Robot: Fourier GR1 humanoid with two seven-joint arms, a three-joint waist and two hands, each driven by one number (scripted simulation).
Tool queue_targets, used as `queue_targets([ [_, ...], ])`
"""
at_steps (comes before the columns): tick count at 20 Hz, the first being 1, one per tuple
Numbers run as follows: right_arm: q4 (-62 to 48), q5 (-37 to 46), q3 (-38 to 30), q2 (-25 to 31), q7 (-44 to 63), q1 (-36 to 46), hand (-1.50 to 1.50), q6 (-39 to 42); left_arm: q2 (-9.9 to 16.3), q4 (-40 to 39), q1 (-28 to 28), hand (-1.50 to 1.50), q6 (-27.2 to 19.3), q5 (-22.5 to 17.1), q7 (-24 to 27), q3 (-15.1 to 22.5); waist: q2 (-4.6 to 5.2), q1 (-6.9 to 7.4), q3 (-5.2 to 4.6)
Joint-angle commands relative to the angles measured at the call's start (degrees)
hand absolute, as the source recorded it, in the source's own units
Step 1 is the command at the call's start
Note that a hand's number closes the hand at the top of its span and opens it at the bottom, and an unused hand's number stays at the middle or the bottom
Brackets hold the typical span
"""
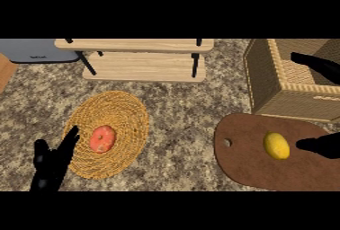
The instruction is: Pick the lemon from the cutting board and place it in the basket
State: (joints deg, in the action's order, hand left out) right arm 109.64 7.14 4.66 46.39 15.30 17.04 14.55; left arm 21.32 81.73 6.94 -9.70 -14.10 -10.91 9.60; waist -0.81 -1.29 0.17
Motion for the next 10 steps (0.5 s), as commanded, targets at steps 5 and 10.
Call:
queue_targets([
  [5,-0.16,-16.16,-9.04,18.06,9.24,5.00,-1.50,22.81,-0.05,-1.48,1.37,0.00,1.24,-0.60,-2.01,-0.11,0.57,0.58,-0.37],
  [10,-3.15,-24.26,-11.82,25.80,11.62,5.43,-1.50,33.82,-1.15,-1.46,1.84,0.00,1.09,0.57,-1.05,0.54,0.64,0.91,-0.31],
])
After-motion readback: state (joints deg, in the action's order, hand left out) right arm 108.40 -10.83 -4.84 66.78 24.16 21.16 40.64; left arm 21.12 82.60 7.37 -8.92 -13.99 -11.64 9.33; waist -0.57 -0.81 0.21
